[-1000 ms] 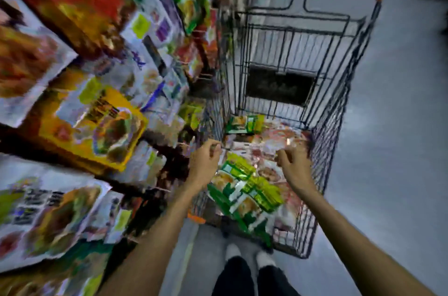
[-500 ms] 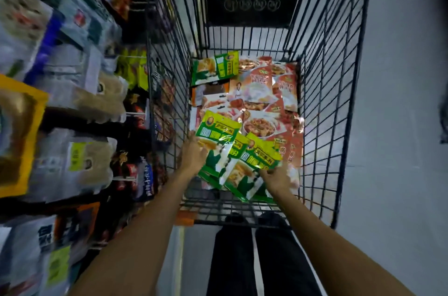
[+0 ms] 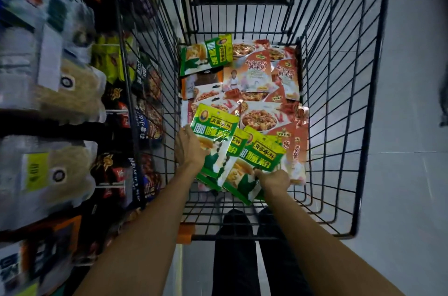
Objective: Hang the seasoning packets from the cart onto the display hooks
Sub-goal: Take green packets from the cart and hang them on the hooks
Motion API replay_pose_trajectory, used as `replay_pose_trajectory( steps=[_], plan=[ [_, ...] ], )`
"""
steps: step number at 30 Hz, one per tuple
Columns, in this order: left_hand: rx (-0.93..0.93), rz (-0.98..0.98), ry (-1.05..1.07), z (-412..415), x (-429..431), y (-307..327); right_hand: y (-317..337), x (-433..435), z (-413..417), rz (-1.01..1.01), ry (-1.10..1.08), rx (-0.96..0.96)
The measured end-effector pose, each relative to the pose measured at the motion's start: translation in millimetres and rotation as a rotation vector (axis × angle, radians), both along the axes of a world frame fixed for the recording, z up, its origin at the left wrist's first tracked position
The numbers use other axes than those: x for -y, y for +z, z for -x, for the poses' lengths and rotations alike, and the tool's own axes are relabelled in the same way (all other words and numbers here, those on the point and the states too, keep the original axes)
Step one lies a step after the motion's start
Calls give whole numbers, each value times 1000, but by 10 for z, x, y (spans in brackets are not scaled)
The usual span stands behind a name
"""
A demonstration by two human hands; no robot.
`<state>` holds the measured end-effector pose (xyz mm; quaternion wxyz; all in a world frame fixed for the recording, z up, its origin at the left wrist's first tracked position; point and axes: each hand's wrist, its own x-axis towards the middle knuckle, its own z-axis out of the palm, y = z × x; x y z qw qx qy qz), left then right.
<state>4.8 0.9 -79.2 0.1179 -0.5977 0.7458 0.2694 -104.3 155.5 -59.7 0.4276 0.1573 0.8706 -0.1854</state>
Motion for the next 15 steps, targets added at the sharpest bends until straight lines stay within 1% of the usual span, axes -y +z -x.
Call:
replay_pose_trajectory(
  steps=[6, 9, 11, 15],
  plan=[
    [-89, 26, 52, 45, -8, 105, -4, 6, 19, 85, -146, 25],
    [-187, 18, 133, 47, -38, 140, 15, 25, 39, 191, -247, 64],
    [-249, -14, 205, 39, -31, 159, 66, 64, 34, 296, -348, 120],
    [-338, -137, 320, 18, 10, 199, 147, 121, 33, 415, -366, 162]
  ],
)
